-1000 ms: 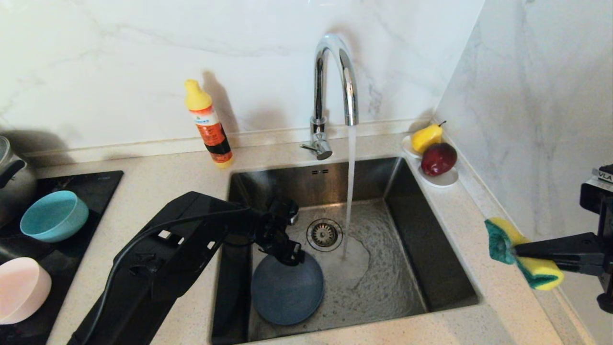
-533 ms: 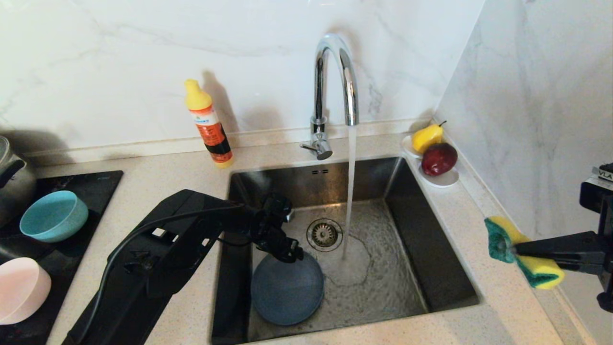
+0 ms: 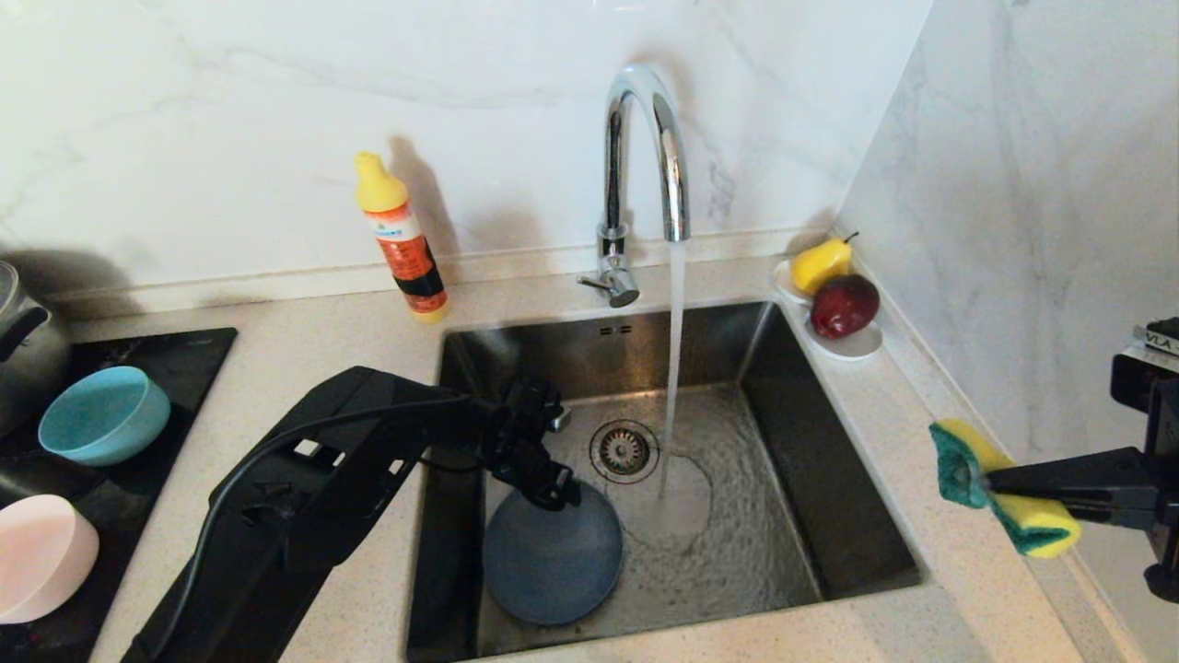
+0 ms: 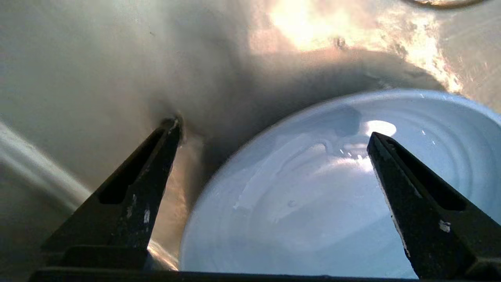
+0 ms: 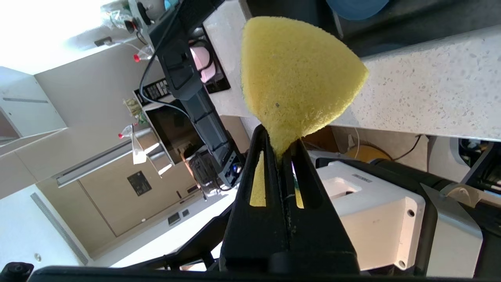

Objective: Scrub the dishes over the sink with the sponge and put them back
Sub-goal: Rinse the plate

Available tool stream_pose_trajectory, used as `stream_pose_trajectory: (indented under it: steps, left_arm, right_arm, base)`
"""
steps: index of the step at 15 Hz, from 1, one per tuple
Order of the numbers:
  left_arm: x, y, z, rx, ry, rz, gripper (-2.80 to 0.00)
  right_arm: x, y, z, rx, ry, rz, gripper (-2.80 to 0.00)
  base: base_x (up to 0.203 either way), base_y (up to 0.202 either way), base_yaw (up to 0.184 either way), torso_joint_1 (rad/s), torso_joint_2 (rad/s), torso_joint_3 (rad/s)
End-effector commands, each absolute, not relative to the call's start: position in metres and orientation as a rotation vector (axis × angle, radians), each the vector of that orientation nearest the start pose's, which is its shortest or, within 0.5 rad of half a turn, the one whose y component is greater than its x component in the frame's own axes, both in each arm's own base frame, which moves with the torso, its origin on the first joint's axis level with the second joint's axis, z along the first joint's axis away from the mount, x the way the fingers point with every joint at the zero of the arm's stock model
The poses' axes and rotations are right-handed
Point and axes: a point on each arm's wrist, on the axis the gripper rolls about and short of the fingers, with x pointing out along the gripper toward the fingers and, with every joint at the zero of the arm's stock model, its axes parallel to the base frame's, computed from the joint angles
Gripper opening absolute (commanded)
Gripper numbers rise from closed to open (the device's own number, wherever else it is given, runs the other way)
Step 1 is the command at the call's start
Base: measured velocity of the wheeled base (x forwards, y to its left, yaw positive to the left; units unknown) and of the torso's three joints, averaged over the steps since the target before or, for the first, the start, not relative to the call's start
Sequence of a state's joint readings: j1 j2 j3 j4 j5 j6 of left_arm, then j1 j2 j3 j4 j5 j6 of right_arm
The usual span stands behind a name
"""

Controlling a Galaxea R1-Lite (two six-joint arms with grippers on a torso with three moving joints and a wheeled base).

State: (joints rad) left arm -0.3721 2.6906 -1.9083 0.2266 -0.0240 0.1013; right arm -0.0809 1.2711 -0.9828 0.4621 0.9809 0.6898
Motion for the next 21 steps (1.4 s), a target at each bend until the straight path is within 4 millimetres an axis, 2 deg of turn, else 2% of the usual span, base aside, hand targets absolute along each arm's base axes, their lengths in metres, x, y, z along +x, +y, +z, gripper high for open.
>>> stream_pose_trajectory:
  steps: [1, 10, 11, 21]
  left_arm:
    - [0.4690, -0.1797, -0.0311, 0.273, 0.989, -0.405, 0.00]
    - [0.4682, -0.1798, -0.0357, 0.321, 0.992, -0.409, 0.00]
    - [0.4680, -0.1796, -0.0363, 0.326, 0.993, -0.407, -2.80]
    - [0.4685, -0.1793, -0.0383, 0.348, 0.991, -0.391, -2.80]
  right_arm:
    - [0.1695, 0.0045, 0.2465, 1.018, 0.961, 0.604, -2.80]
    - [0.1704, 0.0039, 0.2473, 1.017, 0.956, 0.603, -2.80]
    - [0.1704, 0.0038, 0.2473, 1.017, 0.956, 0.603, -2.80]
    - [0.1704, 0.0013, 0.2447, 1.029, 0.957, 0.587, -2.80]
  base:
    - [0.000, 0.000, 0.000, 0.000, 0.00, 0.000]
    - [0.000, 0.000, 0.000, 0.000, 0.00, 0.000]
    - [0.000, 0.000, 0.000, 0.000, 0.00, 0.000]
    - [0.000, 0.000, 0.000, 0.000, 0.00, 0.000]
